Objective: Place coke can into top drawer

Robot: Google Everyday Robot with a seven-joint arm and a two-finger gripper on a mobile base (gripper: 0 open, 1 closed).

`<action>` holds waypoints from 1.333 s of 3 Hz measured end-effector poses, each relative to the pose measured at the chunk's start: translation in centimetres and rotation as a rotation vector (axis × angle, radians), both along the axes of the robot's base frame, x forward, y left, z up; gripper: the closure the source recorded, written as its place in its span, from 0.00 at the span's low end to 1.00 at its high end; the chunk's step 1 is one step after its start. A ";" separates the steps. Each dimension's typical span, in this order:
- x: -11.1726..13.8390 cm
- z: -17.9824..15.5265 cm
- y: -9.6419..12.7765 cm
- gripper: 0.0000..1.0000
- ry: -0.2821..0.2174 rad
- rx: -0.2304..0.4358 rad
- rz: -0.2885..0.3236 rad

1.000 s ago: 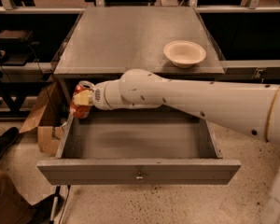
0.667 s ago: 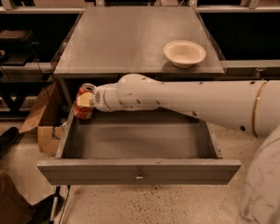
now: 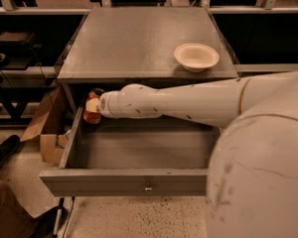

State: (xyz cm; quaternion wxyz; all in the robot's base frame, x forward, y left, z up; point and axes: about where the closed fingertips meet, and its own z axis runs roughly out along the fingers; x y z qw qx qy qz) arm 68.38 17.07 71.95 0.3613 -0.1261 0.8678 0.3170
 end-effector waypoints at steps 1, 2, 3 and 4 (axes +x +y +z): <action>2.3 -1.0 0.1 1.00 -0.014 -0.021 -0.040; 4.3 -2.5 0.1 1.00 -0.004 -0.052 -0.076; 5.0 -3.2 -1.2 0.84 -0.001 -0.071 -0.130; 4.9 -3.4 -2.8 0.60 -0.011 -0.097 -0.176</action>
Offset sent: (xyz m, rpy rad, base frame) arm 0.0698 -0.0029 -0.0446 -0.0951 0.0089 -0.1259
